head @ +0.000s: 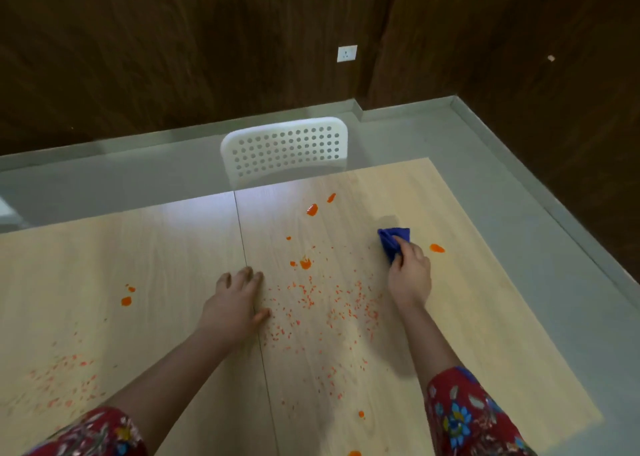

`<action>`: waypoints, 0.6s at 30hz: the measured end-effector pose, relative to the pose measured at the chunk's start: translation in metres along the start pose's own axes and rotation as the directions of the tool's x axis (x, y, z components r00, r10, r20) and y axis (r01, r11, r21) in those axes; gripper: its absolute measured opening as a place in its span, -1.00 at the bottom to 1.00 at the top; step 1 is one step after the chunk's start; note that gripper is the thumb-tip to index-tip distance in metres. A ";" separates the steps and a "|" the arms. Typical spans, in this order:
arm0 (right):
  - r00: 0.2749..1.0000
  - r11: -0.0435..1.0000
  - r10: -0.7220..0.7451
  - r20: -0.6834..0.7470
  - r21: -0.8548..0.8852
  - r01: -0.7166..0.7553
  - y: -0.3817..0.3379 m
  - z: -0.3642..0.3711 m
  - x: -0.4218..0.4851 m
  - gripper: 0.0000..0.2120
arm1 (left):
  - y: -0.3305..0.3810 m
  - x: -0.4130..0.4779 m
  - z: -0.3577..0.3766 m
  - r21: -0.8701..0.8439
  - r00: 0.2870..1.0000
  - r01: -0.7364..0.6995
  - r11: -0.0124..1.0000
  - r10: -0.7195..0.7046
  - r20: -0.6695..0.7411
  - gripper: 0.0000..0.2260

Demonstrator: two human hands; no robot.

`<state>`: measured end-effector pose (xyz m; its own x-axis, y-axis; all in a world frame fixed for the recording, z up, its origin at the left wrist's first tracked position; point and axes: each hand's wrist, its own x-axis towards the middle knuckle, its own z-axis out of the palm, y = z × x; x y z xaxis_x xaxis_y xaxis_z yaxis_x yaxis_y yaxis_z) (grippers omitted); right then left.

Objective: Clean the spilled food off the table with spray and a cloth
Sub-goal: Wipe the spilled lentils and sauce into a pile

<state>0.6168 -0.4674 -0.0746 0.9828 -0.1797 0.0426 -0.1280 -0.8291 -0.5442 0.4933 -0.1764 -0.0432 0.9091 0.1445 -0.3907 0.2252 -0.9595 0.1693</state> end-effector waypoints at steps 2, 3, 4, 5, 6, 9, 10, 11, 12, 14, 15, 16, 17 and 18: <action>0.996 0.996 0.064 0.069 -0.058 -0.060 -0.007 0.002 0.027 -0.58 | 0.000 -0.001 0.002 0.012 1.000 0.001 1.000 -0.001 -0.006 -0.32; 0.992 0.997 0.041 0.115 -0.064 -0.034 -0.013 0.004 0.038 -0.57 | 0.000 -0.002 0.004 0.018 1.000 -0.001 1.000 0.001 -0.006 -0.31; 0.986 0.998 -0.014 0.165 -0.052 0.023 -0.021 0.008 0.048 -0.57 | -0.001 -0.002 0.005 0.024 1.000 -0.002 1.000 0.002 -0.008 -0.31; 0.970 0.994 -0.093 0.227 -0.033 0.103 -0.031 0.011 0.056 -0.57 | -0.001 -0.002 0.005 0.026 1.000 -0.003 1.000 0.003 -0.009 -0.31; 0.937 0.979 -0.188 0.296 -0.020 0.203 -0.041 0.015 0.061 -0.57 | -0.001 -0.002 0.004 0.028 1.000 -0.003 1.000 0.003 -0.010 -0.31; 0.758 0.874 -0.419 0.501 -0.002 0.485 -0.070 0.027 0.072 -0.56 | -0.002 -0.001 0.000 0.038 1.000 0.001 0.999 0.000 -0.002 -0.30; 0.704 0.843 -0.448 0.551 0.000 0.537 -0.076 0.028 0.073 -0.55 | -0.002 -0.002 -0.001 0.041 1.000 0.001 0.999 -0.001 0.001 -0.30; 0.664 0.820 -0.464 0.587 0.000 0.573 -0.082 0.028 0.073 -0.53 | -0.001 -0.002 -0.002 0.040 1.000 0.002 0.999 -0.002 0.002 -0.30; 0.630 0.800 -0.474 0.615 0.001 0.600 -0.084 0.026 0.071 -0.51 | -0.001 -0.003 -0.002 0.038 1.000 0.004 0.999 -0.004 0.004 -0.30; 0.563 0.748 -0.501 0.658 0.002 0.664 -0.085 0.017 0.061 -0.48 | 0.000 -0.004 -0.003 0.034 1.000 0.008 0.999 -0.008 0.003 -0.31; 0.519 0.717 -0.505 0.690 0.001 0.697 -0.083 0.012 0.055 -0.47 | 0.001 -0.005 -0.003 0.037 1.000 0.008 0.999 -0.008 0.003 -0.31; 0.469 0.699 -0.484 0.739 0.003 0.715 -0.080 0.008 0.049 -0.47 | 0.000 -0.005 -0.003 0.040 1.000 0.007 0.999 -0.007 0.001 -0.31; 0.425 0.711 -0.431 0.796 0.010 0.703 -0.076 0.005 0.044 -0.47 | 0.000 -0.005 -0.002 0.044 1.000 0.005 0.999 -0.005 -0.001 -0.31; 0.396 0.754 -0.365 0.843 0.017 0.657 -0.072 0.000 0.040 -0.46 | -0.001 -0.004 -0.001 0.048 1.000 0.001 0.999 -0.001 -0.005 -0.31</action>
<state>0.6657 -0.4153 -0.0338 0.5482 0.6772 -0.4908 0.5514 -0.7339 -0.3967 0.4899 -0.1761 -0.0405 0.9105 0.1468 -0.3865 0.2093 -0.9699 0.1247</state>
